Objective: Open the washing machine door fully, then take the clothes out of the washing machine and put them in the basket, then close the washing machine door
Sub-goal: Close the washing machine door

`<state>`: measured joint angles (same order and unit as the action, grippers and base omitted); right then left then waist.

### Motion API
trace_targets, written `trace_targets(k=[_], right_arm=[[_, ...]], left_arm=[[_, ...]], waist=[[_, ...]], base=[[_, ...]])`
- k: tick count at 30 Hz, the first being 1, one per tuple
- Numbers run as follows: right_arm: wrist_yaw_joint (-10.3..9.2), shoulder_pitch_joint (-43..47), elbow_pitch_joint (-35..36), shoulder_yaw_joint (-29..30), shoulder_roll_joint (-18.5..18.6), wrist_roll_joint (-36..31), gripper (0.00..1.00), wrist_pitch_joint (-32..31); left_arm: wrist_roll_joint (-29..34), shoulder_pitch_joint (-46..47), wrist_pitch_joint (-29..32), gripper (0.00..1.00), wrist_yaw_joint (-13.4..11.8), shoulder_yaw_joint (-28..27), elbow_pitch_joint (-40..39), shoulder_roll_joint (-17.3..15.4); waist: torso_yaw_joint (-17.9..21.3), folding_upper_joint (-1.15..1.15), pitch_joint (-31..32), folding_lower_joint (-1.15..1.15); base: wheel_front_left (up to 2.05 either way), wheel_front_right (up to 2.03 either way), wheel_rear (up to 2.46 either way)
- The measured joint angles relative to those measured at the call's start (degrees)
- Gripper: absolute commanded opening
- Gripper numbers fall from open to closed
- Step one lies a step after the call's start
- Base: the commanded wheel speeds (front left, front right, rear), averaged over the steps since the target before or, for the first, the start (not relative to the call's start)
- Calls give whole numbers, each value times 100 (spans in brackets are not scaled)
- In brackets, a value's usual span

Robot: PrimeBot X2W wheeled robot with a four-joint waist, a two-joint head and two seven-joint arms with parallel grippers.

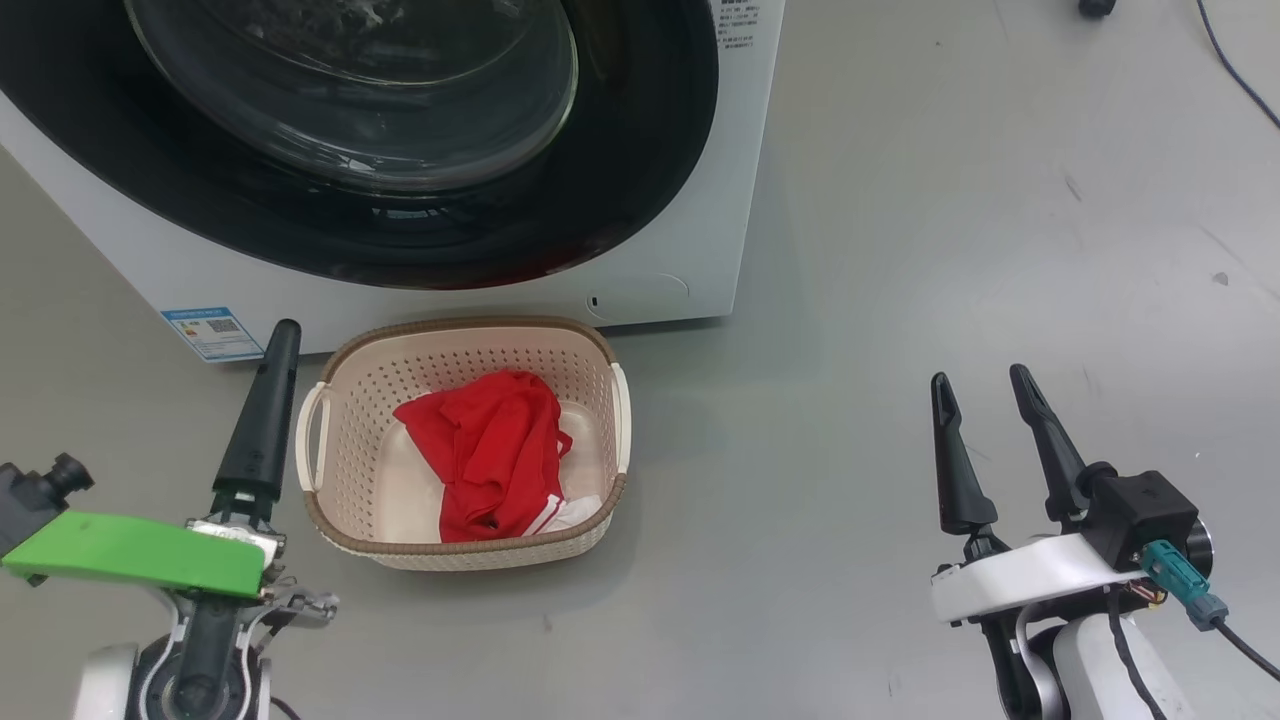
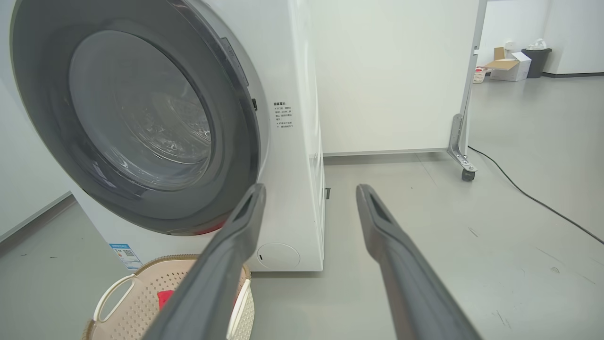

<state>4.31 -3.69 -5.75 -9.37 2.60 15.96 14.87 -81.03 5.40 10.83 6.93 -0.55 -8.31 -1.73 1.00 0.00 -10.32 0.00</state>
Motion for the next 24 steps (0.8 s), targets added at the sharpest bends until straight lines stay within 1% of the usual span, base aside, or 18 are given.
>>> trace_targets(k=[2, 7, 10, 11, 13, 17, 19, 24], right_arm=[[0, 64, -15, -1, -1, -10, 100, -1], [0, 210, -34, -34, -3, -49, 100, -1], [-8, 297, -37, -60, -3, -49, 100, -1], [-37, 329, -37, -71, -4, -49, 100, -1], [-38, 382, -32, -87, -3, -49, 100, -1], [-43, 456, -7, -115, -8, -49, 100, -1], [-44, 484, 16, -114, -7, -52, 100, -1], [-65, 600, 38, -114, -9, -54, 100, -1]], left_arm=[[397, -18, -136, 100, 0, 132, -105, -16], [1546, -190, -553, 100, 0, 379, -169, -383], [2327, -354, -821, 100, 1, 476, -109, -622], [2602, -413, -899, 100, 1, 505, -85, -728], [3383, -527, -1070, 100, 1, 592, -34, -1018], [4072, -703, -1362, 100, -42, 666, 20, -1070], [4493, -761, -1499, 100, -178, 743, 41, -1129], [4919, -946, -1771, 100, -498, 865, 157, -1078]], waist=[[-27, 0, 102, 0], [-78, 0, 354, 0], [-97, 0, 497, 0], [-102, 0, 542, 0], [-109, 0, 620, 0], [-114, 0, 716, 0], [-111, 0, 730, 0], [-100, 0, 759, 0]], base=[[0, 0, 0], [0, 0, 0], [0, 0, 0], [0, 0, 0], [0, 0, 0], [0, 0, 0], [0, 0, 0], [0, 0, 0]])
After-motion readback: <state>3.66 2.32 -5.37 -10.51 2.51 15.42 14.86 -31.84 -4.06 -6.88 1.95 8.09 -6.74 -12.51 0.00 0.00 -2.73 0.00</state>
